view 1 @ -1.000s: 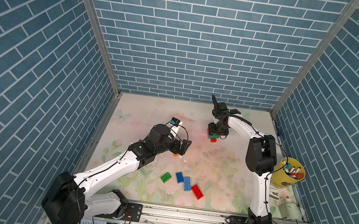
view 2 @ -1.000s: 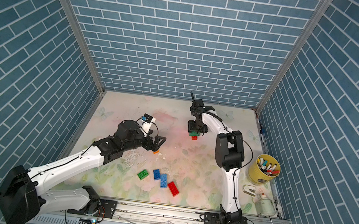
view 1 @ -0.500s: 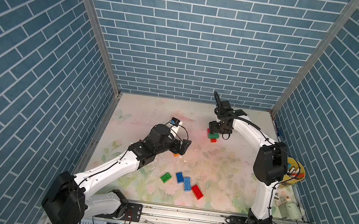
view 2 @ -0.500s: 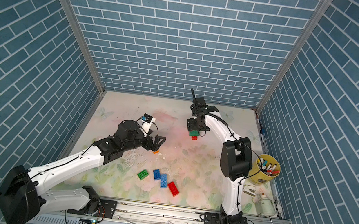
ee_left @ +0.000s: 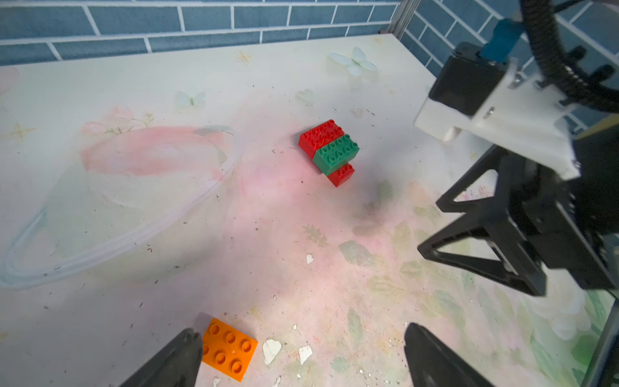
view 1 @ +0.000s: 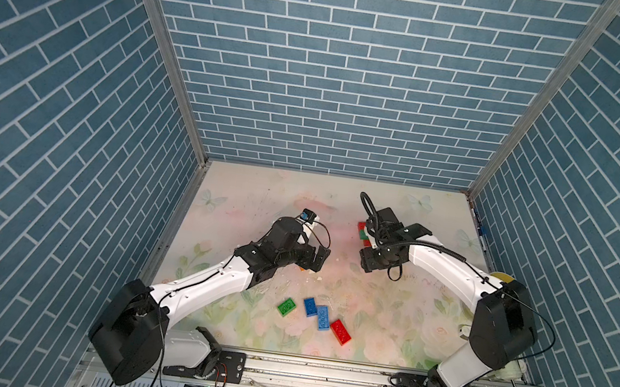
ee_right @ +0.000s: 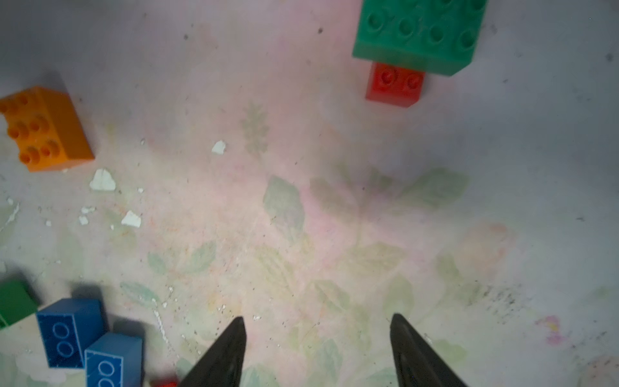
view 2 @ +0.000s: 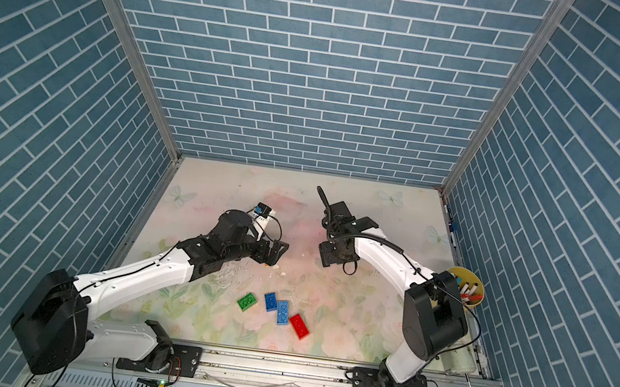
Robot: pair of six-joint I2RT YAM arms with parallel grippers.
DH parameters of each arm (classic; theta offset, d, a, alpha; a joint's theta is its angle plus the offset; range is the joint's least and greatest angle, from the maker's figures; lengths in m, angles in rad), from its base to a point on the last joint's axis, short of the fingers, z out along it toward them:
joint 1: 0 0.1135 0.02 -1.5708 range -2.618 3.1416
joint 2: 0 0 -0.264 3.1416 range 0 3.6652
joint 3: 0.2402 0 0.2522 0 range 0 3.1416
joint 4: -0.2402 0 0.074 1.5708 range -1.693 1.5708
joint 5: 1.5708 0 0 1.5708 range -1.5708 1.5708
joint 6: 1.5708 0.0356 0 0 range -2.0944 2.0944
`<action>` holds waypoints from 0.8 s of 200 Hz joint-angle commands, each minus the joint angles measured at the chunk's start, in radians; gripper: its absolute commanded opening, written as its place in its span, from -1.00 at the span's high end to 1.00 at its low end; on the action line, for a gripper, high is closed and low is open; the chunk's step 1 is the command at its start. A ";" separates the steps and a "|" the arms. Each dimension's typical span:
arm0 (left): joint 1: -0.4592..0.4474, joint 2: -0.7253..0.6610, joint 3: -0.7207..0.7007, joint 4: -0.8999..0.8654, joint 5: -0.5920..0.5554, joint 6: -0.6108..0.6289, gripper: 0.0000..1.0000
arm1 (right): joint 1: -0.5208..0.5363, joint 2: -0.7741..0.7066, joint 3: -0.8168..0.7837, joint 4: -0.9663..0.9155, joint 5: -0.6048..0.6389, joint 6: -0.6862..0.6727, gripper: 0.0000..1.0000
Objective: Assemble a rectangle with lego
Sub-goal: Pick up the lego brick from the center of the board.
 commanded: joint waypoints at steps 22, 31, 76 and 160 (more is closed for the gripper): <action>-0.012 0.008 0.029 -0.015 -0.033 0.006 -0.99 | 0.157 -0.124 -0.145 0.010 -0.146 0.015 -0.34; -0.012 0.009 0.029 -0.017 -0.039 -0.001 -0.99 | 0.202 -0.137 -0.164 0.012 -0.157 0.021 -0.35; -0.013 0.013 0.045 -0.066 -0.175 -0.061 -1.00 | 0.362 -0.138 -0.238 0.086 -0.209 0.066 -0.37; -0.011 -0.032 0.022 -0.135 -0.392 -0.183 -0.99 | 0.455 -0.035 -0.270 0.094 -0.197 0.071 -0.19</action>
